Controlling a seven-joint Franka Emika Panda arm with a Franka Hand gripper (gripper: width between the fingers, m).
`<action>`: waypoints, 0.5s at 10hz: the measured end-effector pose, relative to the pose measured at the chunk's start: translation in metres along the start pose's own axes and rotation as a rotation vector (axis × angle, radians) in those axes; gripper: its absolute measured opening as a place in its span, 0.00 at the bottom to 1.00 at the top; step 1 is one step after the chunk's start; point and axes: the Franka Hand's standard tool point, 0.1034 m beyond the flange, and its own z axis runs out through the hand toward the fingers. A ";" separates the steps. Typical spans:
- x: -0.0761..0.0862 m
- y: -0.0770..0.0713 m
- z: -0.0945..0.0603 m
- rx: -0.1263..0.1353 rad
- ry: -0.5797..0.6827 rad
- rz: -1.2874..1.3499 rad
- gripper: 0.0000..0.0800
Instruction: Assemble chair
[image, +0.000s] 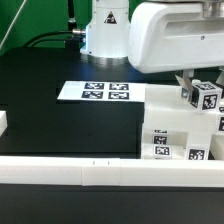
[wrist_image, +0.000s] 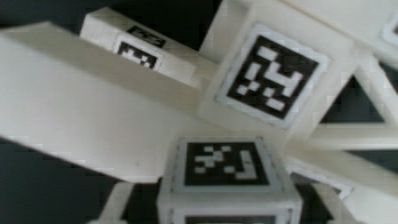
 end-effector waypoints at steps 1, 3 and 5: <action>0.000 0.000 0.000 0.000 0.000 0.051 0.36; 0.000 0.000 0.000 0.003 0.000 0.284 0.36; -0.001 0.000 0.000 0.011 -0.002 0.494 0.36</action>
Offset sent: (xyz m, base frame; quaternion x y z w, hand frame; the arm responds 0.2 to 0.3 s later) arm -0.0045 -0.0096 0.0038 0.0044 0.0025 0.2255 0.9742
